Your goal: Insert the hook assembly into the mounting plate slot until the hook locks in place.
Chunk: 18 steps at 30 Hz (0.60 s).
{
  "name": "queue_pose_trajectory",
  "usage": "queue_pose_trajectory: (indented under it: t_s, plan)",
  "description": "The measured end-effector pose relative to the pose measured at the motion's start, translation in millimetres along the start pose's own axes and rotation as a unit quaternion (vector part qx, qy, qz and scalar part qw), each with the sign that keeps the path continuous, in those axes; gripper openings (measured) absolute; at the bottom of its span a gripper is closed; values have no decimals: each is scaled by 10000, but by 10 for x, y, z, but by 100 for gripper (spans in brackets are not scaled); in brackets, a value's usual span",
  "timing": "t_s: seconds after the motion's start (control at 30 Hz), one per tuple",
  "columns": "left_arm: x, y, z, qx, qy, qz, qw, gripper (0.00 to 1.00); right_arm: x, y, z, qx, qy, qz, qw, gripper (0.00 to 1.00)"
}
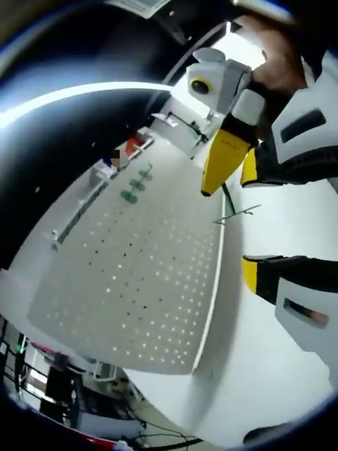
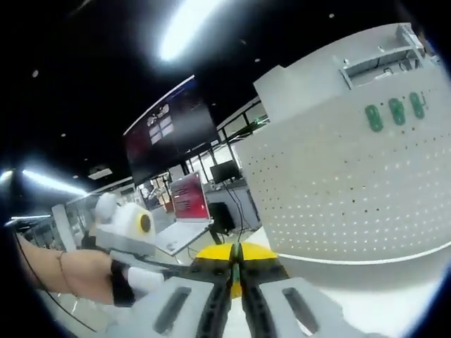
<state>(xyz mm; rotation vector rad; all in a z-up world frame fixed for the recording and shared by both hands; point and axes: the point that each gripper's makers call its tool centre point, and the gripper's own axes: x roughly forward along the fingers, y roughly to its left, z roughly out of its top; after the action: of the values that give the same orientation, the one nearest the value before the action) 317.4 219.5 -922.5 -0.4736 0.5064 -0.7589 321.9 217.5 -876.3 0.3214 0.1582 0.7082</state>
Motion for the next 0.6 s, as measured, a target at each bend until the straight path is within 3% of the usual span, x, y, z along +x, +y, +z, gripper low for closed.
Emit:
queue_pose_trajectory:
  t_s: [0.33, 0.6]
  plan:
    - [-25, -52, -12, -251, -26, -140, 9996, 14, -14, 91, 22, -248, -81, 42, 9997, 0]
    - [-34, -146, -12, -480, -39, -379, 9981, 5, -44, 146, 37, -516, -165, 17, 9985, 0]
